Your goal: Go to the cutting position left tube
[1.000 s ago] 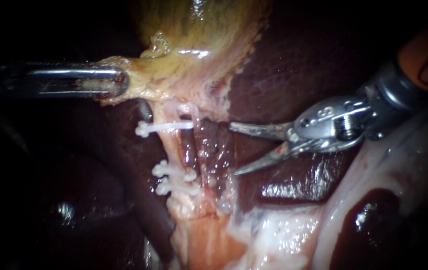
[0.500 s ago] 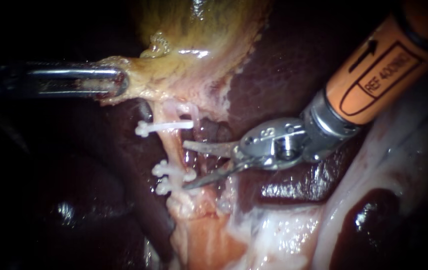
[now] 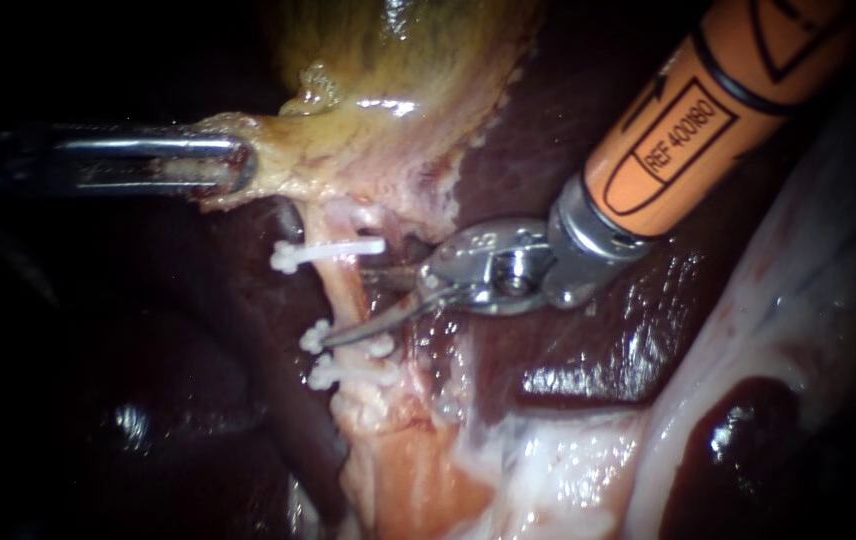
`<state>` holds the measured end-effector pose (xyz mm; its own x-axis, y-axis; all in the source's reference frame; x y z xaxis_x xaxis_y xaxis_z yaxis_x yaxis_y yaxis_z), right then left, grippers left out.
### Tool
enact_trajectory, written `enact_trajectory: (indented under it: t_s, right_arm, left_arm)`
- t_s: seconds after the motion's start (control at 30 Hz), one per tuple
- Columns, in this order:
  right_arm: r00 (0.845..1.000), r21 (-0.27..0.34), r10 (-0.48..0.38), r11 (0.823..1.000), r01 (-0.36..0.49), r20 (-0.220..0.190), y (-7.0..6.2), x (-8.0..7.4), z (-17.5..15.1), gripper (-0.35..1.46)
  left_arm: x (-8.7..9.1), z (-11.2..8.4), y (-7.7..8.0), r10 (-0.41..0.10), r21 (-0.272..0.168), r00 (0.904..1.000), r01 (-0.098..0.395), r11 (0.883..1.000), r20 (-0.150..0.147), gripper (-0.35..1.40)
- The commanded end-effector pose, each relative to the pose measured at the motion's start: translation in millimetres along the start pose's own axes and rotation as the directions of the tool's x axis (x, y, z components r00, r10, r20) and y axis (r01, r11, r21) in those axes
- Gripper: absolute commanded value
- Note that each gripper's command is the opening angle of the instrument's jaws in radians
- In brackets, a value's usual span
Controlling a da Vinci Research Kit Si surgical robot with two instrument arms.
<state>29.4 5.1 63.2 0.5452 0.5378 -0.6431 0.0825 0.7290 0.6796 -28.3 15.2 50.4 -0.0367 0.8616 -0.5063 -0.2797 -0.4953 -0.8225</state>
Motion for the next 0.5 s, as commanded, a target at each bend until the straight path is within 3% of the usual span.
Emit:
enact_trajectory:
  t_s: [0.03, 0.3, 0.5]
  right_arm:
    - [1.000, 0.010, 0.011, 1.000, -0.011, -0.013, 0.1, 0.3, 0.4, 1.43]
    - [0.997, 0.083, 0.052, 0.995, -0.047, -0.061, -0.4, 2.2, 2.5, 1.43]
    - [0.993, 0.154, 0.072, 0.986, -0.057, -0.090, -2.5, 3.3, 2.6, 1.41]
  left_arm:
    - [0.0, 0.0, 0.0, 0.000, 0.000, 1.0000, 0.000, 1.000, 0.000, -0.35]
    - [0.0, 0.2, 0.0, 0.000, 0.001, 1.0000, 0.000, 1.000, 0.000, -0.35]
    - [-0.1, 0.3, -0.1, 0.001, 0.001, 1.0000, -0.001, 1.000, -0.001, -0.35]
